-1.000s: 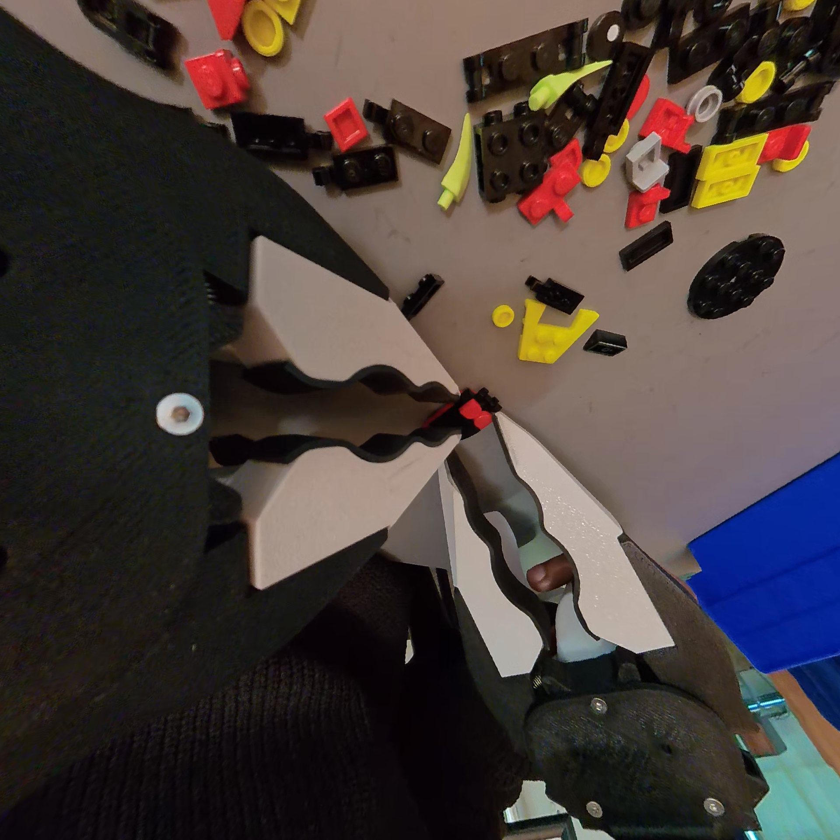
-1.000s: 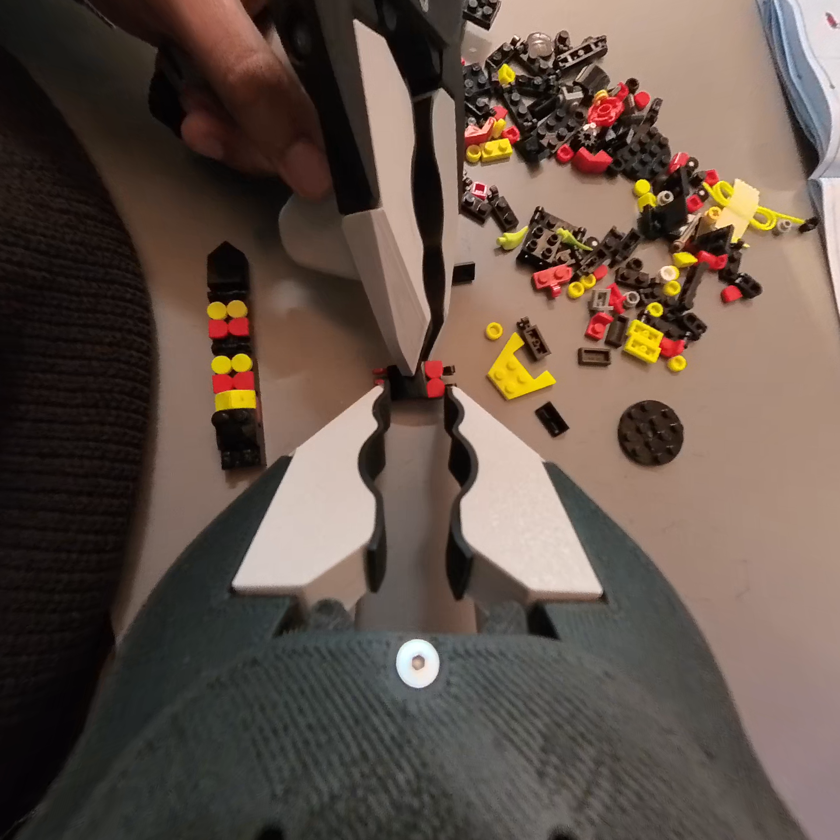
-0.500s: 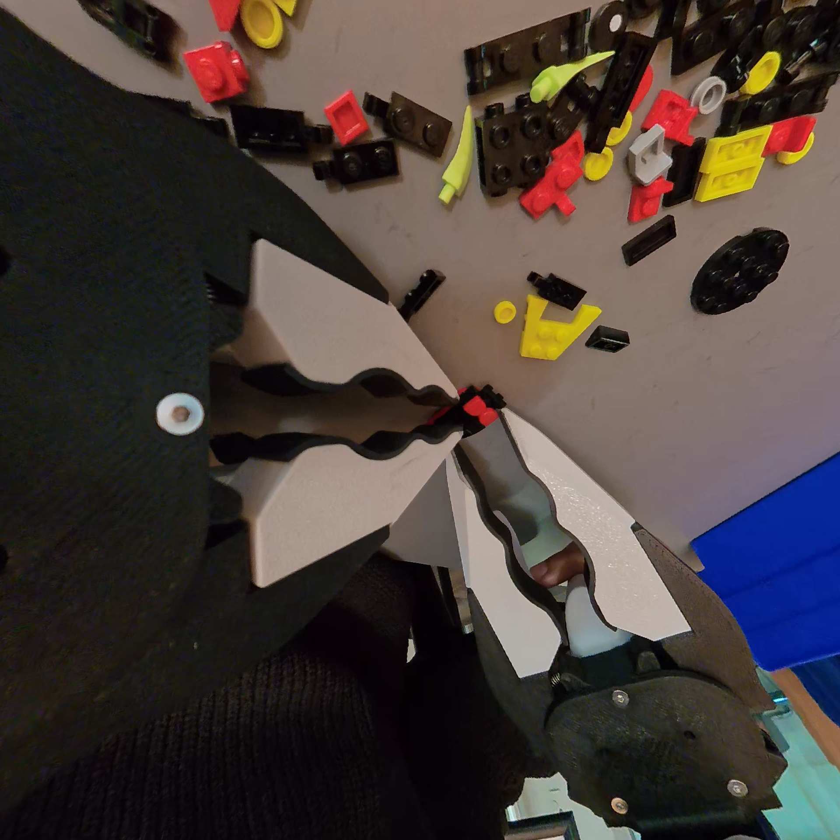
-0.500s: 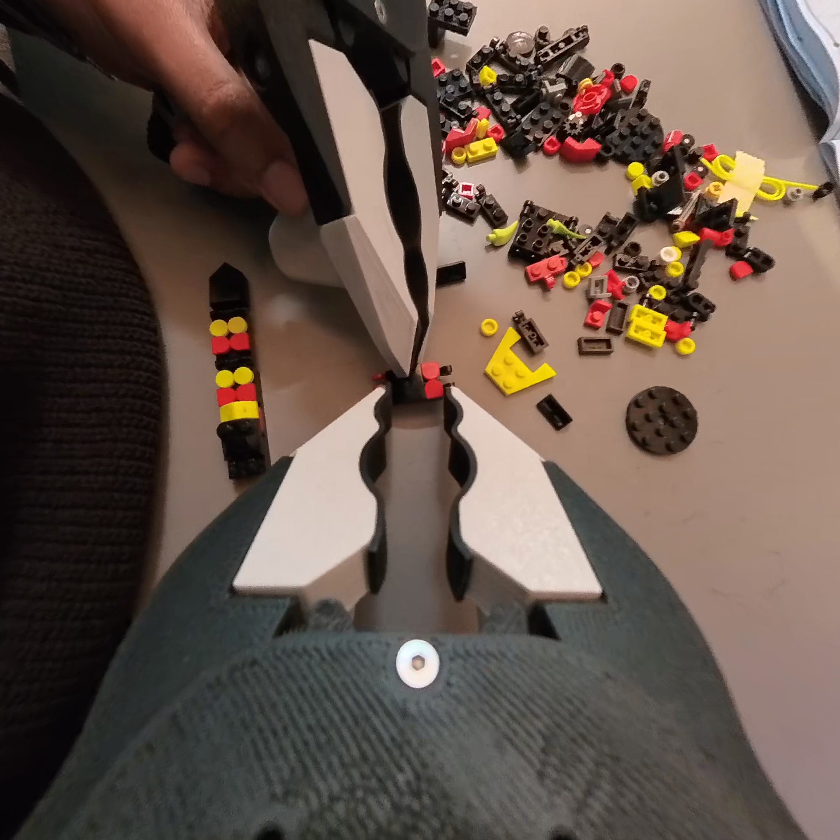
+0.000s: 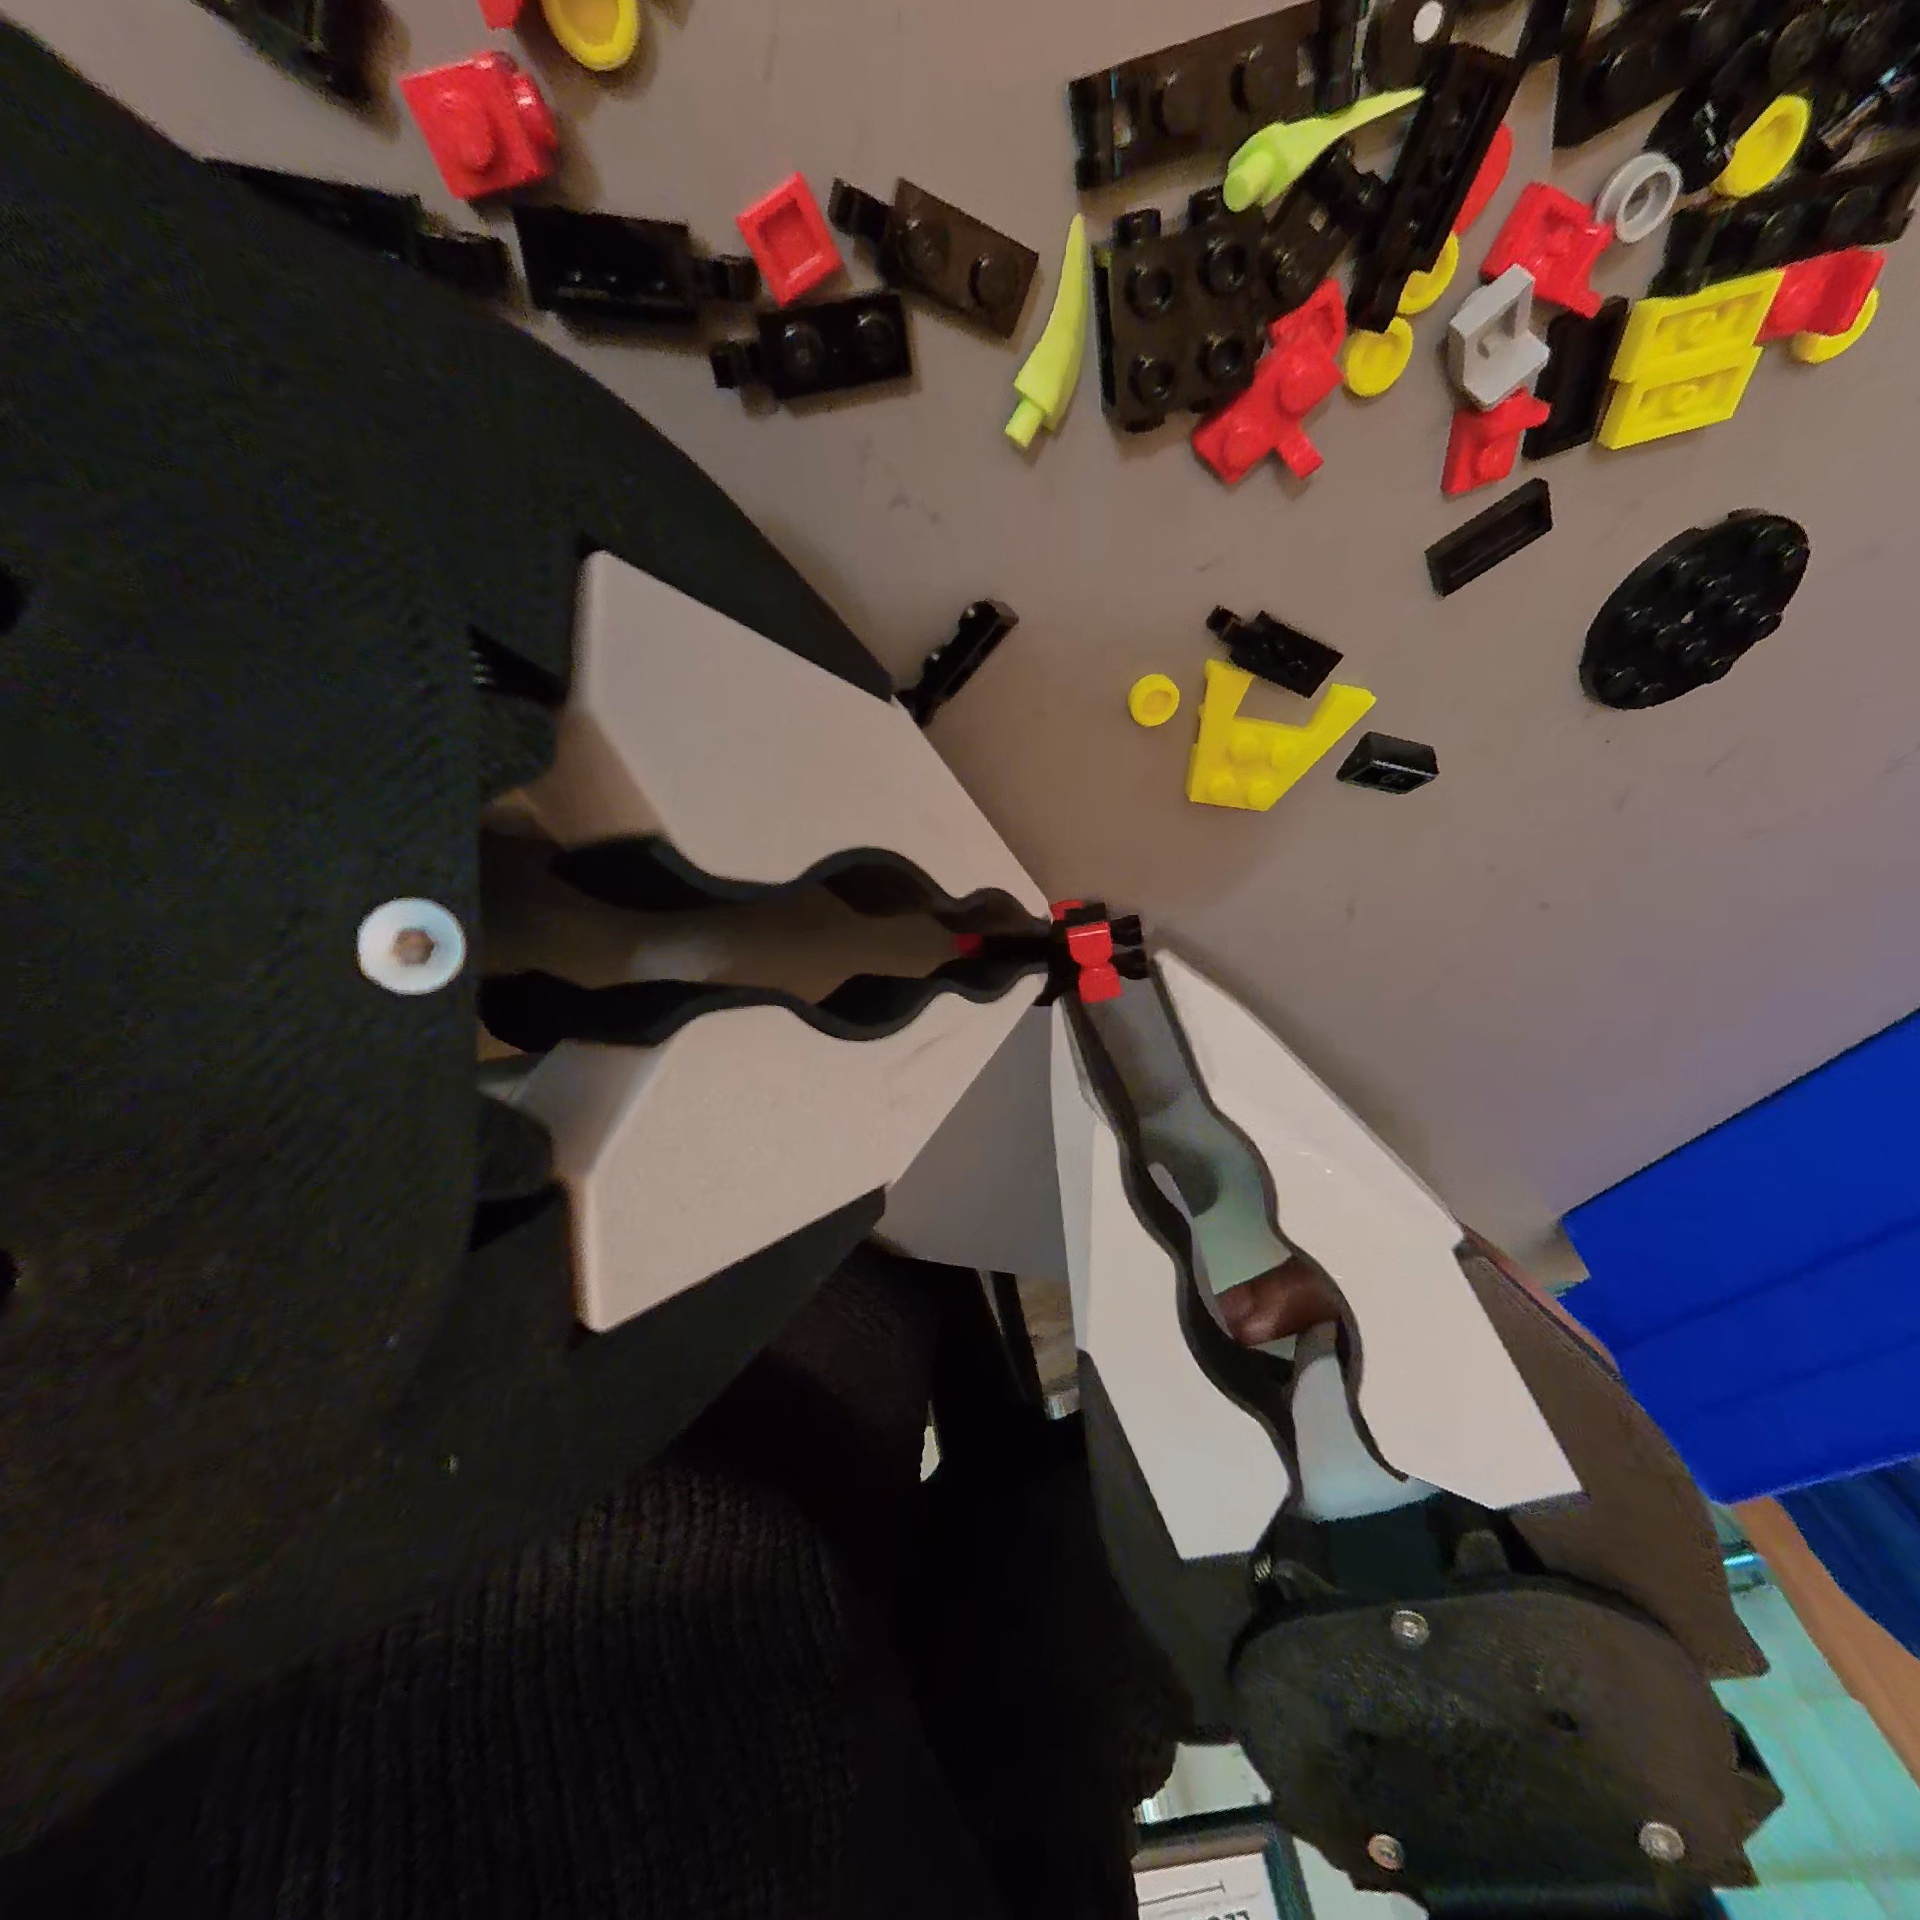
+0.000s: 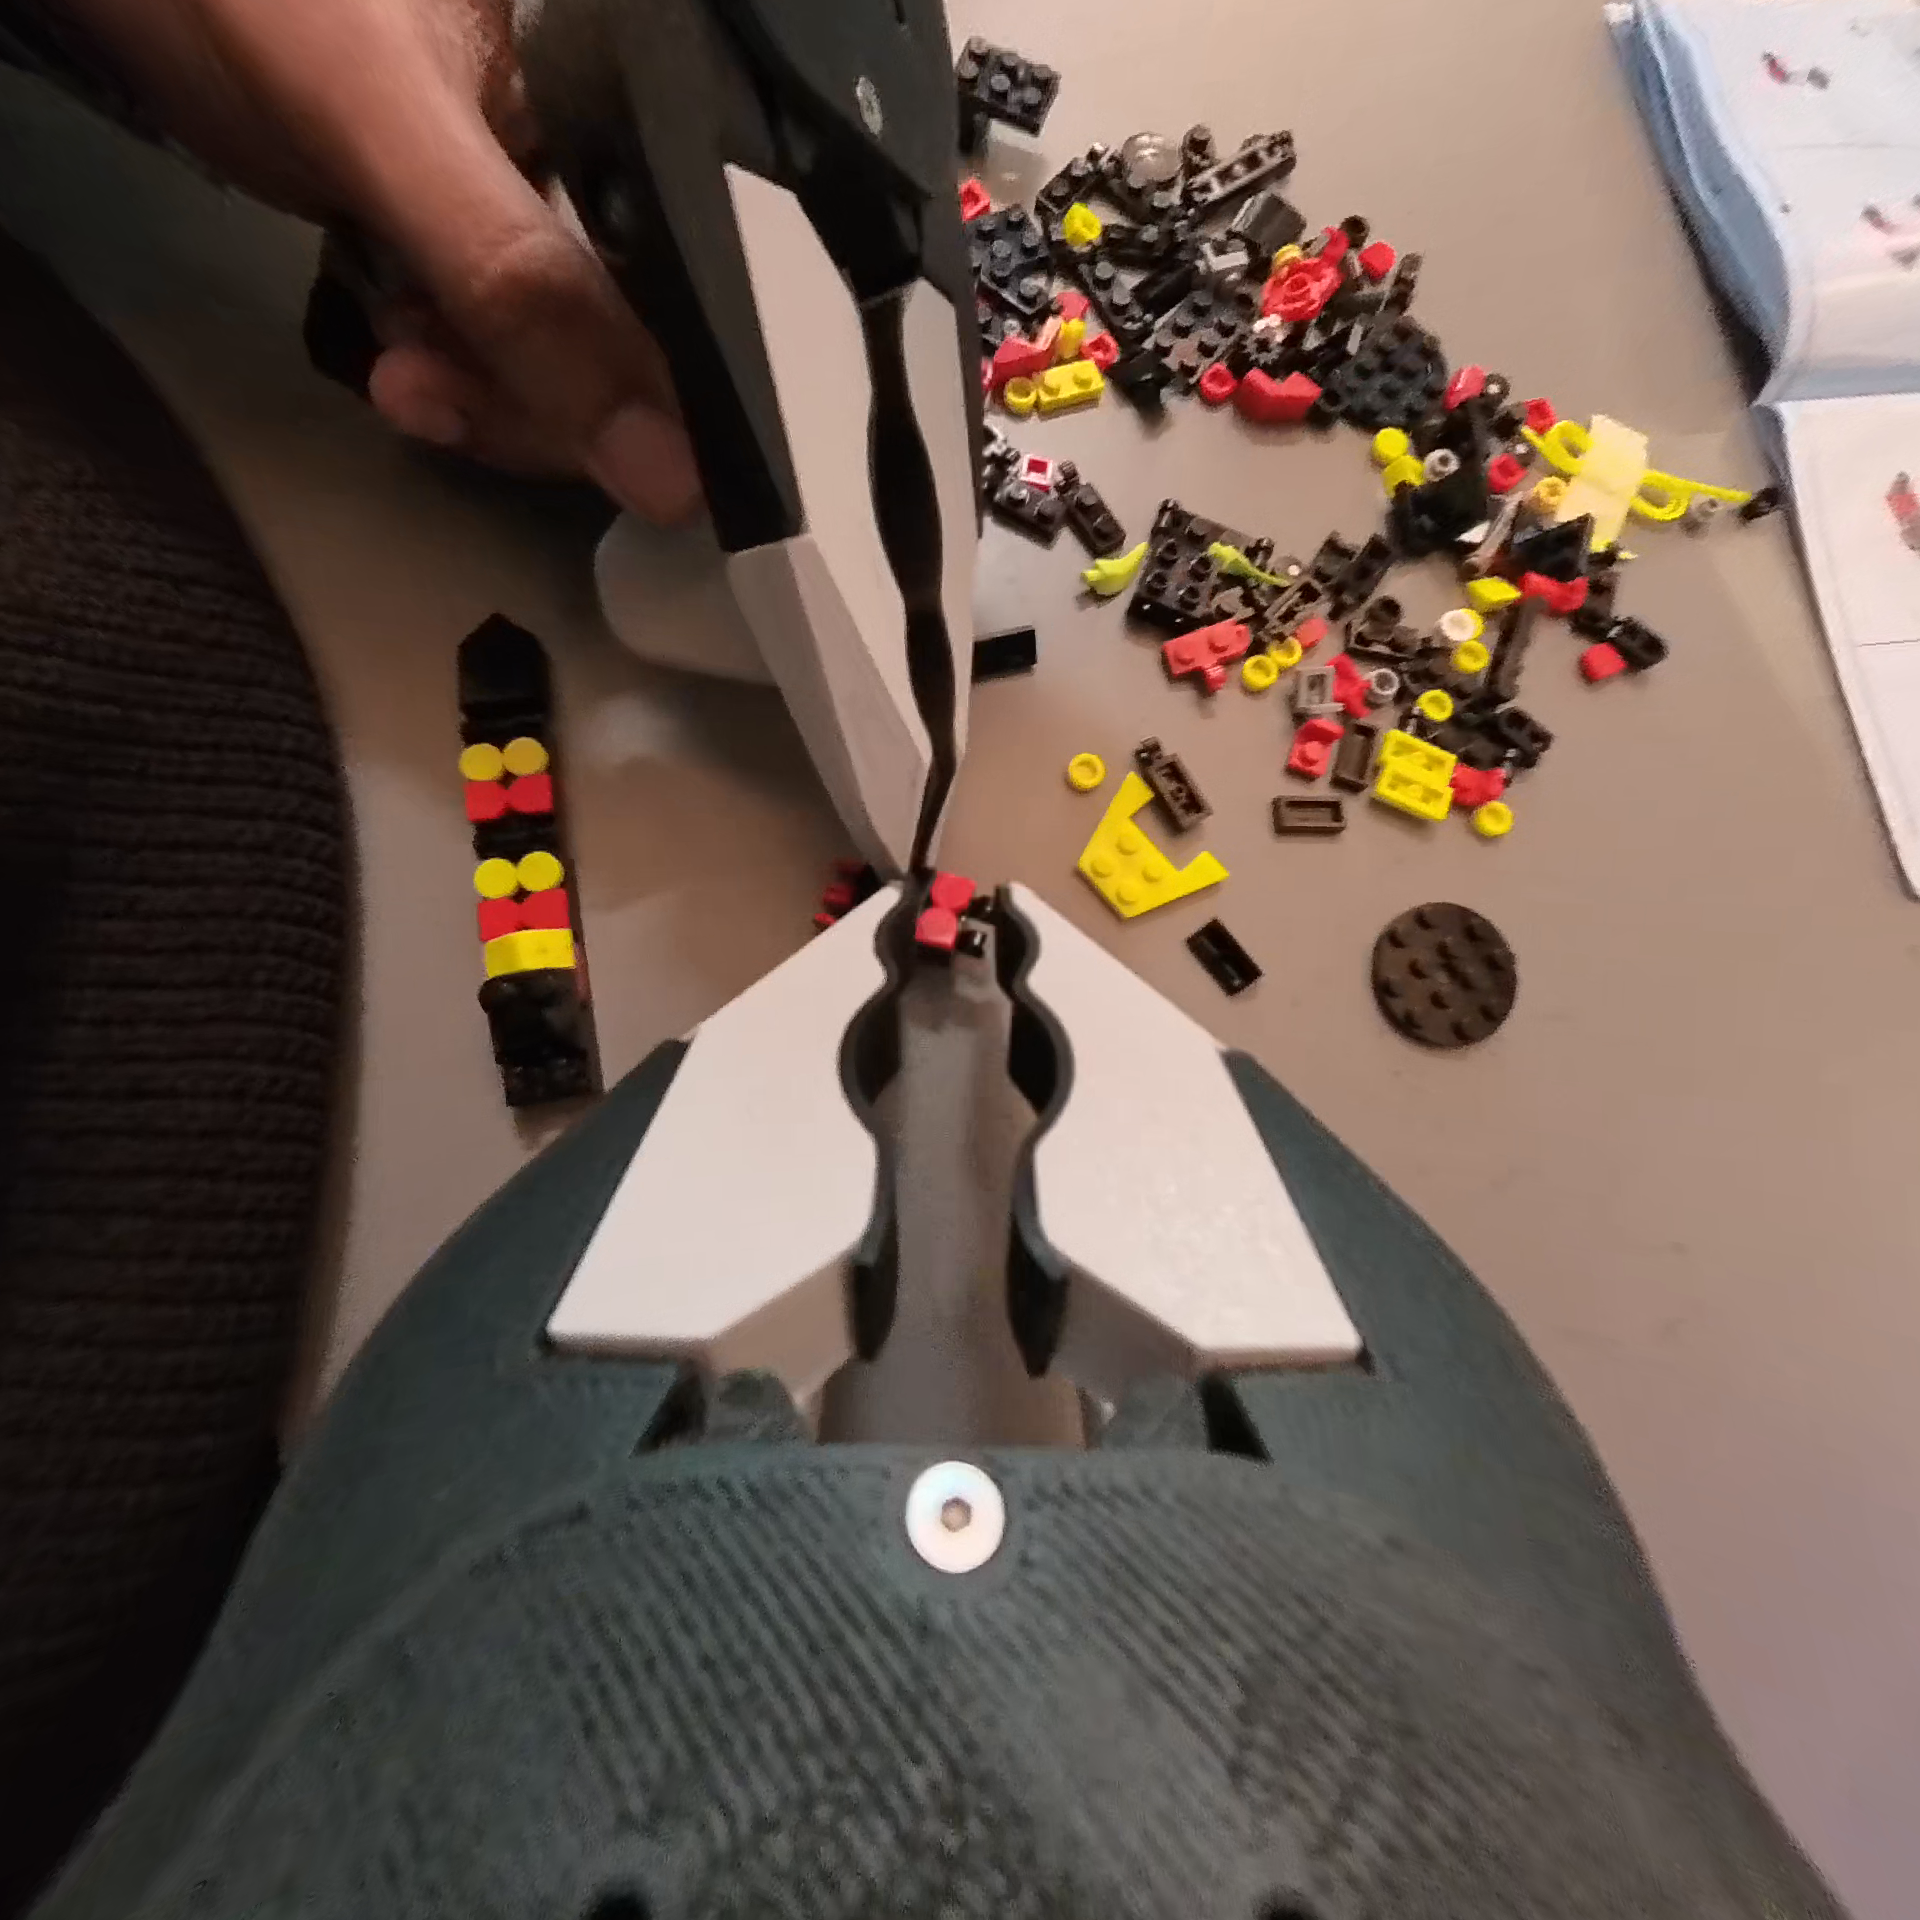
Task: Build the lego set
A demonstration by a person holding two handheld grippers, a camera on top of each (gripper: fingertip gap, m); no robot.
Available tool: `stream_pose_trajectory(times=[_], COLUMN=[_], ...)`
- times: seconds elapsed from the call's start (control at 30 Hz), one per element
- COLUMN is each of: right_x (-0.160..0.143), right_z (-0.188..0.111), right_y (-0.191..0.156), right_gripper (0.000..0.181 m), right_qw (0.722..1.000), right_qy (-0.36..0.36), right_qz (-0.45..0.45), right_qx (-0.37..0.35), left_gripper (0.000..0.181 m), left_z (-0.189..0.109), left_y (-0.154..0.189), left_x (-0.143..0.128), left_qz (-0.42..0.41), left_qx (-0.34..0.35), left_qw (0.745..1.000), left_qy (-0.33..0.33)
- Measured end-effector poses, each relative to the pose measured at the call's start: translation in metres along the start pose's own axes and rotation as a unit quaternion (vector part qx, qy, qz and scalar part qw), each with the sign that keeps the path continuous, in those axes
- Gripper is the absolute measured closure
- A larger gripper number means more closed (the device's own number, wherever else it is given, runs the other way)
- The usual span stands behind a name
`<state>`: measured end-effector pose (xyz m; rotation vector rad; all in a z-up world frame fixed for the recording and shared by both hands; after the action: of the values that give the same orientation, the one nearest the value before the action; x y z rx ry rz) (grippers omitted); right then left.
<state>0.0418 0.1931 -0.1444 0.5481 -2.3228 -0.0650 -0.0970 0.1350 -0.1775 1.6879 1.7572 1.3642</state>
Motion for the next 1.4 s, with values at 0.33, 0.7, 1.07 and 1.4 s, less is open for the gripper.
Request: stream_pose_trajectory(times=[0.33, 0.7, 1.07, 1.4], right_x=[-0.003, -0.006, -0.005, -0.003], right_z=[-0.008, 0.000, 0.001, 0.001], right_y=[-0.005, -0.011, -0.012, -0.012], right_gripper=[0.156, 0.155, 0.159, 0.159], right_qw=[0.999, 0.999, 0.999, 0.998], right_qy=[-0.002, -0.026, -0.038, -0.048], right_qz=[0.053, 0.045, 0.031, 0.027], right_qx=[0.001, 0.011, 0.004, 0.001], left_gripper=[0.181, 0.180, 0.180, 0.180], left_z=[-0.001, 0.003, 0.003, 0.003], left_y=[0.001, 0.001, 0.002, 0.005], left_x=[0.000, 0.000, 0.000, -0.001], left_qz=[-0.015, -0.016, -0.011, 0.000], left_qx=[-0.006, -0.007, -0.001, 0.013], left_qw=[1.000, 1.000, 1.000, 1.000], left_qy=[0.012, 0.011, 0.009, 0.009])
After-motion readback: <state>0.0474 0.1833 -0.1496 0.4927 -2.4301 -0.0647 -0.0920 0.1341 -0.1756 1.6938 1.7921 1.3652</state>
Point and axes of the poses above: each gripper's, where its closed fingertips meet, z out along the fingers, x out of its top, y = z × x across the jaws, the point moved 10 cm from there along -z, back along the fingers, and after that the axes turned 11 degrees about -z, right-handed, at the moved point
